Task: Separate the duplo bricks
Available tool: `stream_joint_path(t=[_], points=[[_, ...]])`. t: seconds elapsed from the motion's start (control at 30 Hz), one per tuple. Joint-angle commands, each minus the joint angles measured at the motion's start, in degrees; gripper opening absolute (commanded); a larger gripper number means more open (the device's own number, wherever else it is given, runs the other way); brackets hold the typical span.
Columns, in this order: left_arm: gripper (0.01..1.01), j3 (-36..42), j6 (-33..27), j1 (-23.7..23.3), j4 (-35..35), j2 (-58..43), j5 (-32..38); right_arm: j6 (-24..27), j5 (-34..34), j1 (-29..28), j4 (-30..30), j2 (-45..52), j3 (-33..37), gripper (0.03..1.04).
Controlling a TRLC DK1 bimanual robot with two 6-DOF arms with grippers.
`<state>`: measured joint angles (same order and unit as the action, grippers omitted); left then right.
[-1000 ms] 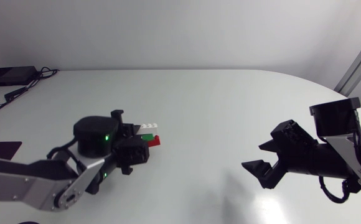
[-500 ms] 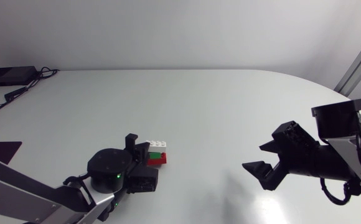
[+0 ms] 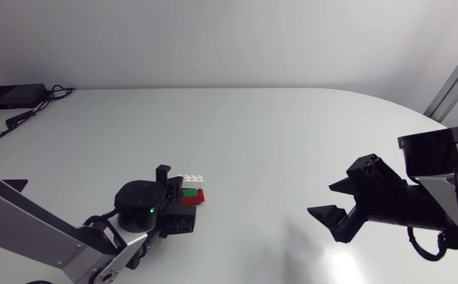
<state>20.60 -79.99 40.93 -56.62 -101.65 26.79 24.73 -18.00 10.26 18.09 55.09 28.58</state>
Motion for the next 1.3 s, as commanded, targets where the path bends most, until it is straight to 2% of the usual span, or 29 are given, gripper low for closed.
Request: stream_joint_path(t=[0.0, 0.67, 0.97, 1.1, 1.17, 1.27], points=[[0.275, 0.5, -1.9, 0.7, -0.2, -1.4, -0.5, 1.3, -0.6, -0.6, 0.8, -0.6, -2.0, 1.0], [0.313, -4.0, -1.8, 6.1, 0.0, 2.3, -0.9, 1.8, -0.6, -0.8, 0.3, -0.4, -2.3, 1.0], [0.62, -6.1, -2.0, 8.4, 0.0, 4.7, -0.7, 1.8, -0.7, -0.8, 0.5, -0.7, -2.3, 1.0], [0.713, -6.4, -2.0, 8.7, 0.1, 6.0, -0.6, 1.8, -0.8, -0.4, 1.1, -1.4, -2.1, 1.0], [0.718, -6.4, -2.0, 8.7, 0.4, 7.1, -0.6, 1.8, -0.8, -0.2, 1.7, -1.5, -1.8, 1.0], [0.826, -6.3, -2.7, 7.7, 0.5, 10.6, -0.6, 2.1, -1.2, 0.0, 3.5, -1.6, -0.4, 1.0]])
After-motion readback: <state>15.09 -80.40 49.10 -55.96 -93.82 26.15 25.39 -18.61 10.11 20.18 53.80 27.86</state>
